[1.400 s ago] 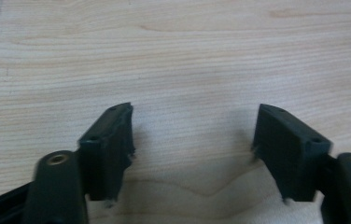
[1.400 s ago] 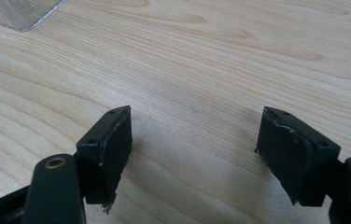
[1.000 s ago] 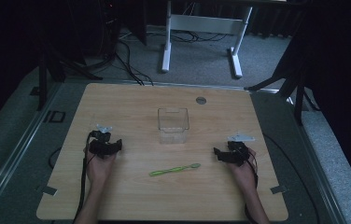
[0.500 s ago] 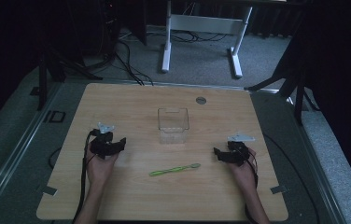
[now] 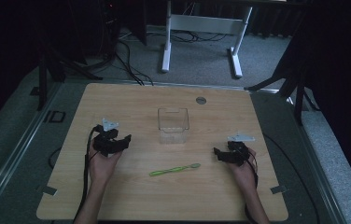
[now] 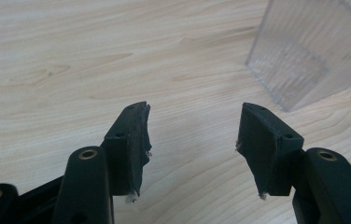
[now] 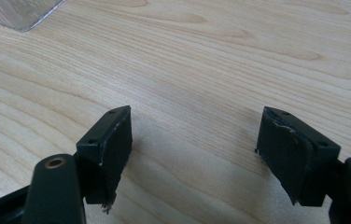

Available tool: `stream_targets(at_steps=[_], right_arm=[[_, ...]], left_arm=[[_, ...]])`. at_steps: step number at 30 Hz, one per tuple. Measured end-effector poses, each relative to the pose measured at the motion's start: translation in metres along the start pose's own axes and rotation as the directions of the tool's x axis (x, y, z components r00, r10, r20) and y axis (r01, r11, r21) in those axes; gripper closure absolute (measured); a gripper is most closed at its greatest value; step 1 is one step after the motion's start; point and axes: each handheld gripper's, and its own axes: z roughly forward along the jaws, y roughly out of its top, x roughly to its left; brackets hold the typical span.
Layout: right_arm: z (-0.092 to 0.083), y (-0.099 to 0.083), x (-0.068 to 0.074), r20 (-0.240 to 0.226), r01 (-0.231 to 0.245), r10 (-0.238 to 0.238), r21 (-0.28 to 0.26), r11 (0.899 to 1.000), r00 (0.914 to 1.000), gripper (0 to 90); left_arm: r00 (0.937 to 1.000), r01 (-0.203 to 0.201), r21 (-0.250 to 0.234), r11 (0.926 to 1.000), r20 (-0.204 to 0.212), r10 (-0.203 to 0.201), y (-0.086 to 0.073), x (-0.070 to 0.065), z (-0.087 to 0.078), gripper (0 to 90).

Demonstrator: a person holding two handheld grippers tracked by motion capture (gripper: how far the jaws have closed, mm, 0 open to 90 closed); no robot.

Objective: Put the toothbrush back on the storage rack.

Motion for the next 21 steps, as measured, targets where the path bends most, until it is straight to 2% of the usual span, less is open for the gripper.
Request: stream_targets(at_steps=[21], right_arm=[[0.0,0.0,0.0,0.0,0.001,-0.001,0.0,1.0,1.0,26.4]], left_arm=[[0.9965,-0.041,-0.019,0.999,0.071,0.042,0.018,-0.019,-0.007,43.7]])
